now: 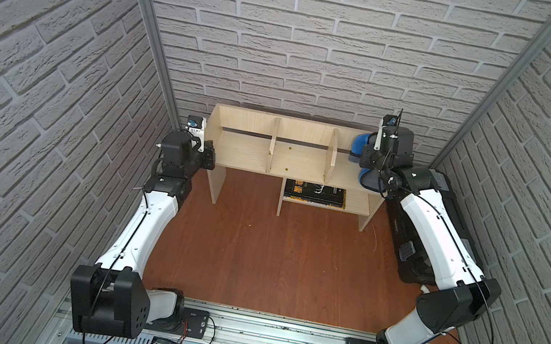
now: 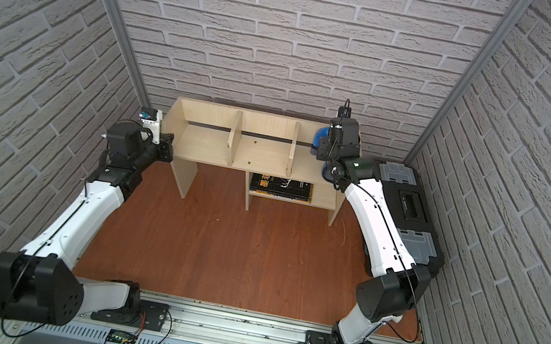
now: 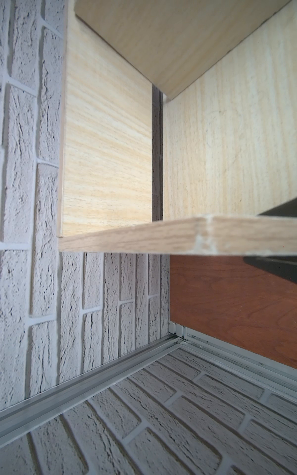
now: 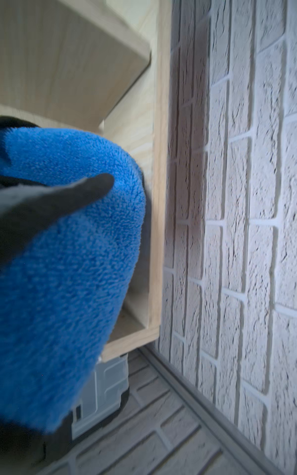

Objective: Wipe the bookshelf clean with a cloth
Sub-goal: Wipe the dust from the shelf.

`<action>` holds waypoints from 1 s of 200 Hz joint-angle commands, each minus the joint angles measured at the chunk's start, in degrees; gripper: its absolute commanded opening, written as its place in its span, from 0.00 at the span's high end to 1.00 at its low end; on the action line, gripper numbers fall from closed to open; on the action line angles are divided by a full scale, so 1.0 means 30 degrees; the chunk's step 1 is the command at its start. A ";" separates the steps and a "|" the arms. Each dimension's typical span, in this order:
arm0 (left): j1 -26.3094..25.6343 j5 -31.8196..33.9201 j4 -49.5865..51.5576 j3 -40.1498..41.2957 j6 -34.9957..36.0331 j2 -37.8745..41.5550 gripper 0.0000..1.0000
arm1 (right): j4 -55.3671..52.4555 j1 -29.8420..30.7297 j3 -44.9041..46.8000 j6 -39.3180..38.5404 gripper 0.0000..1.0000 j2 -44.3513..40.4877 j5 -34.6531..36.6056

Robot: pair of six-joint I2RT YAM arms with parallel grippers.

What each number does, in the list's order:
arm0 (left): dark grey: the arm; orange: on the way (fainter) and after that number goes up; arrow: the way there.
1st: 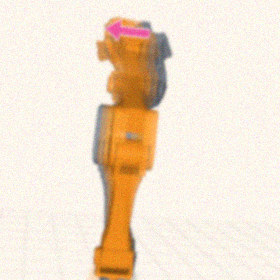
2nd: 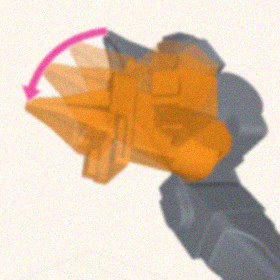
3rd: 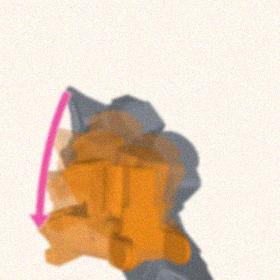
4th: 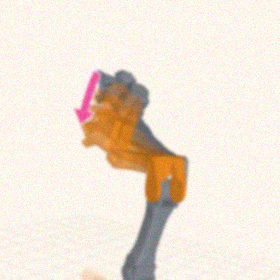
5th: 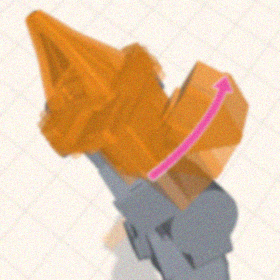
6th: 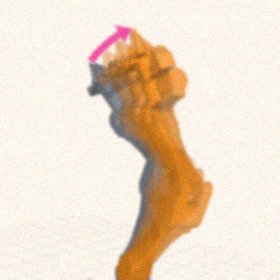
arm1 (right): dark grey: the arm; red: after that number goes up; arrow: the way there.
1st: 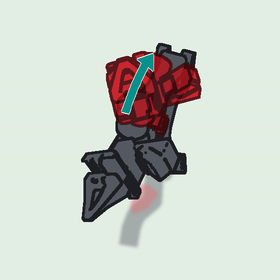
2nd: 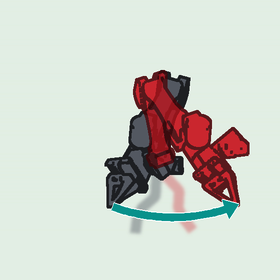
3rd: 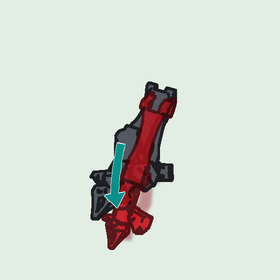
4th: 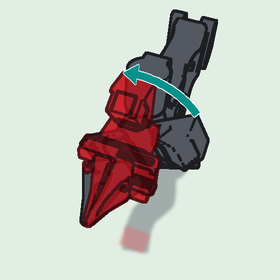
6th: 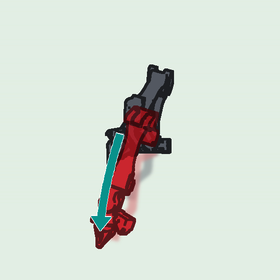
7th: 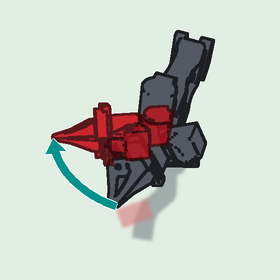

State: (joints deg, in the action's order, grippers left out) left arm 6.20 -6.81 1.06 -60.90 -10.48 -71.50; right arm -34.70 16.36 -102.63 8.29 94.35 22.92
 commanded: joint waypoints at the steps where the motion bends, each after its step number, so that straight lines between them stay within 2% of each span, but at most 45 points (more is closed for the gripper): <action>1: -0.0364 -0.2158 0.0556 0.0048 -0.1194 0.0207 1.00 | 0.0999 0.0025 0.2063 -0.0472 0.97 -0.1205 0.1386; 40: -0.0384 -0.2102 0.0641 0.0035 -0.1165 0.0115 1.00 | 0.1209 0.0035 0.4848 0.1501 0.97 -0.1638 -0.1103; 60: -0.0394 -0.2123 0.0643 0.0054 -0.1128 0.0122 1.00 | 0.1451 0.0049 0.4936 0.1899 0.97 -0.1647 -0.1889; 110: -0.0389 -0.2174 0.0804 -0.0080 -0.1166 -0.0058 1.00 | -0.0637 0.0199 -0.2023 0.2417 0.97 0.0573 -0.4775; 136: -0.0395 -0.2123 0.0785 -0.0013 -0.1106 0.0054 1.00 | -0.0274 0.0227 -0.3660 0.3491 0.97 0.1009 -0.6355; 175: -0.0352 -0.2155 0.0767 -0.0046 -0.1163 0.0029 1.00 | 0.0972 0.0230 -0.1547 0.4434 0.97 0.0732 -0.8751; 200: -0.0314 -0.2222 0.0728 -0.0012 -0.1194 0.0017 1.00 | 0.1260 0.0199 0.0746 0.4516 0.98 -0.0226 -0.8165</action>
State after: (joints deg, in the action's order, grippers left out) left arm 6.15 -6.74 1.13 -60.93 -10.48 -71.53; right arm -32.97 16.73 -105.89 20.21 96.75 0.05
